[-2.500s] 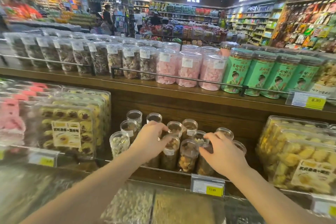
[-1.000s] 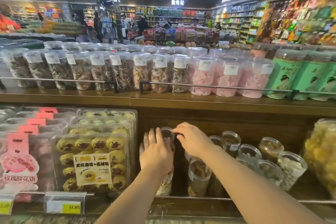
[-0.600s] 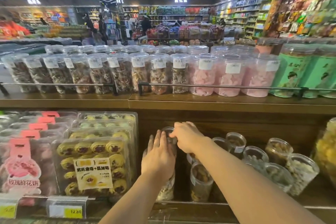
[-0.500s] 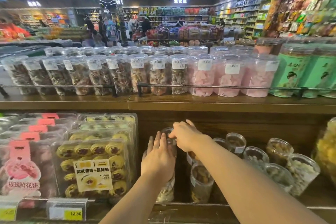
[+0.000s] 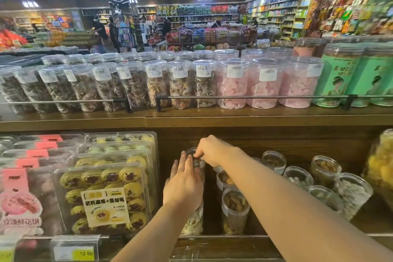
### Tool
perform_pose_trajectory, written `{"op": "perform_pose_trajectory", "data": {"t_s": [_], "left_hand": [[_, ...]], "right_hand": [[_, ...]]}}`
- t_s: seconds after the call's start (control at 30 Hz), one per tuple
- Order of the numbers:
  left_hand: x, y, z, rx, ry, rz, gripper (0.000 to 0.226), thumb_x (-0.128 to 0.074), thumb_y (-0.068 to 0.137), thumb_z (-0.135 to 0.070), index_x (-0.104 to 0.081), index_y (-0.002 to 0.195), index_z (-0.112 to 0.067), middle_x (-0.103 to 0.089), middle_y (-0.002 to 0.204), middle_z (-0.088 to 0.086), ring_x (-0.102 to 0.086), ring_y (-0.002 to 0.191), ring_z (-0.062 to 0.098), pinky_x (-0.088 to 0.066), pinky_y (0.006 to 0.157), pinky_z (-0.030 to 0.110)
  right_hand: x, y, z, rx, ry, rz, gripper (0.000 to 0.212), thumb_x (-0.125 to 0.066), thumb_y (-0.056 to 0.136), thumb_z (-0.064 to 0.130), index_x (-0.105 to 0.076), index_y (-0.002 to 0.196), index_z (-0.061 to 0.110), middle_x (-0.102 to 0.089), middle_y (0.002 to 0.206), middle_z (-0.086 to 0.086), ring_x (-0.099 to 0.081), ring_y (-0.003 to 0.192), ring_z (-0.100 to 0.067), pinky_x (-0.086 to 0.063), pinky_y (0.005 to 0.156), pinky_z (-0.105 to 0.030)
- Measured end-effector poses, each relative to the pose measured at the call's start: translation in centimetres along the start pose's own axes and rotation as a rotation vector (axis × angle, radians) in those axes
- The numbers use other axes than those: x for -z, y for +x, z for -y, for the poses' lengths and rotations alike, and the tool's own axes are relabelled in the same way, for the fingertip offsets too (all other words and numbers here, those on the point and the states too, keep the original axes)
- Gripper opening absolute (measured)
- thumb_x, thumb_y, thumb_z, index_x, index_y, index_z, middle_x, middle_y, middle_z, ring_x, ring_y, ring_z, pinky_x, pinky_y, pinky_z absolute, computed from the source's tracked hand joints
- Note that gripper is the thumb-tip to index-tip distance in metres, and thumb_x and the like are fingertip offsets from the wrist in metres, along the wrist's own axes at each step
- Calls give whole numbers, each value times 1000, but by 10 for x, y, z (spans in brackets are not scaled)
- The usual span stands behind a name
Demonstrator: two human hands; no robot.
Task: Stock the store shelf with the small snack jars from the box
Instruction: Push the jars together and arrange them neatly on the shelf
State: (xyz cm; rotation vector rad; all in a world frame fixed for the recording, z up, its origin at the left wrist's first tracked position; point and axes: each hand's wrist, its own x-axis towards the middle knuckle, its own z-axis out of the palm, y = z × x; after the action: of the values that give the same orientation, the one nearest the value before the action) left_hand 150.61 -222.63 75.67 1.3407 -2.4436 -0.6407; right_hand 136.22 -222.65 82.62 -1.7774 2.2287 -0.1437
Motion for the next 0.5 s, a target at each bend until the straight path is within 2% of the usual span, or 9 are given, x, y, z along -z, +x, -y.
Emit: {"op": "perform_pose_trajectory", "data": {"t_s": [0.2, 0.4, 0.5], "left_hand": [[-2, 2, 3, -14, -14, -8, 57, -15, 107, -42, -10, 162, -30, 5, 169, -14, 3, 156, 12, -16, 126, 42], [-2, 0, 1, -21, -3, -25, 56, -15, 108, -41, -10, 162, -28, 1, 170, -11, 0, 156, 14, -15, 125, 38], [-2, 0, 1, -17, 5, -25, 56, -16, 108, -41, -11, 162, -29, 1, 170, -11, 0, 156, 14, -15, 124, 37]], "right_hand": [[4, 7, 2, 22, 20, 2, 34, -65, 98, 6, -70, 129, 19, -68, 124, -5, -65, 110, -23, -56, 95, -36], [14, 10, -1, 88, -59, 112, 40, -65, 97, 3, -66, 134, 18, -63, 127, -6, -62, 106, -22, -50, 83, -29], [14, 10, -1, 102, -81, 114, 38, -66, 97, 7, -67, 133, 18, -64, 127, -7, -63, 107, -23, -53, 87, -31]]}}
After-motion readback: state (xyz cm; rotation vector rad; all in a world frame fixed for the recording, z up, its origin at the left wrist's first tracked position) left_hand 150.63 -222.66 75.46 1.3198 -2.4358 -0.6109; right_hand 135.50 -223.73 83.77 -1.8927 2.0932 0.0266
